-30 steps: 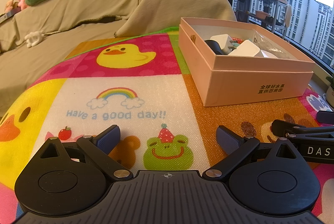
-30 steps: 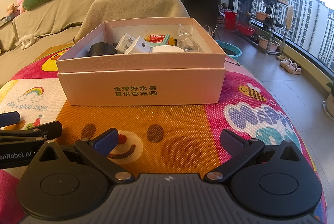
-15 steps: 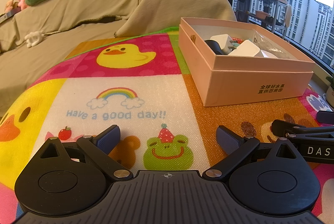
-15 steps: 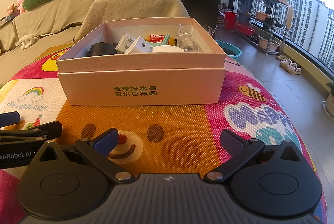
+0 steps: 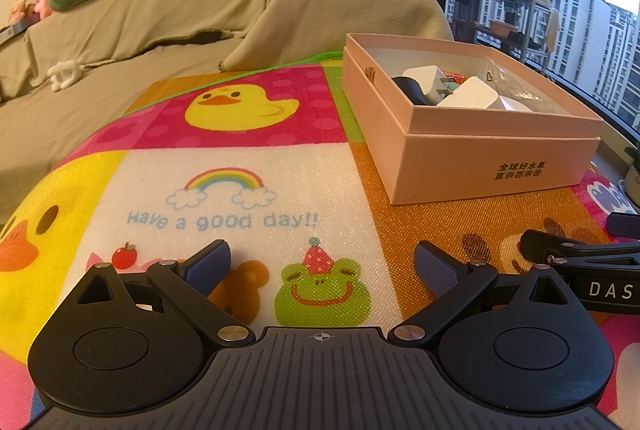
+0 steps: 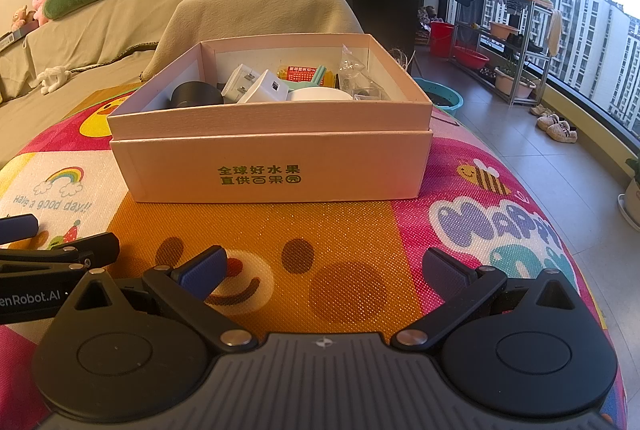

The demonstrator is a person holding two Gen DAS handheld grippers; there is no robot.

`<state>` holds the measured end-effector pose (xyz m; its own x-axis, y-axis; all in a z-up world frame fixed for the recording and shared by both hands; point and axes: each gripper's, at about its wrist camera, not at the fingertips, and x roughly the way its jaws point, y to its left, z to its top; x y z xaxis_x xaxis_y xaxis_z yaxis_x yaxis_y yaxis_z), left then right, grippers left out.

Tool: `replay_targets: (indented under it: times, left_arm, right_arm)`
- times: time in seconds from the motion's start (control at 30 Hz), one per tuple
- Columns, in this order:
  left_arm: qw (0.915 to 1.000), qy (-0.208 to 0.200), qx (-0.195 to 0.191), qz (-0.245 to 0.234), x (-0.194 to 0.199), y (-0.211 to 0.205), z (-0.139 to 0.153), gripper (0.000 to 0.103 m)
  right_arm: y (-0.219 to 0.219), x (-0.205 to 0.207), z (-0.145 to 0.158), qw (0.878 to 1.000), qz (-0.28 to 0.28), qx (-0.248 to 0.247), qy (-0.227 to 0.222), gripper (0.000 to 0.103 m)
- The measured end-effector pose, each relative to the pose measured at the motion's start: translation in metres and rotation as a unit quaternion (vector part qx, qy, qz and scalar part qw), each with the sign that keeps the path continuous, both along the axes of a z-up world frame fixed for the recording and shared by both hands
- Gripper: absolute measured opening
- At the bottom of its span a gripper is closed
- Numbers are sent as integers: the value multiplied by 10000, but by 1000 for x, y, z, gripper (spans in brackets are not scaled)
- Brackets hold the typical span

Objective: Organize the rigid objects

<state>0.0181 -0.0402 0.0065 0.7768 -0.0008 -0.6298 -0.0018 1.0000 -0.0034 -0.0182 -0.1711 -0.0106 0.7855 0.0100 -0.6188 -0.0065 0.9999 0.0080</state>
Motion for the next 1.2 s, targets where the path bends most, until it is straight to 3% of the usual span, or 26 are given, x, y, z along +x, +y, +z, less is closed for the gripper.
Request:
replay_targets:
  times: [1.2]
  left_arm:
    - [10000,-1,42,-10,2,-3,-1,101]
  right_arm:
    - [0,0,0,10000,2,0,-1,103]
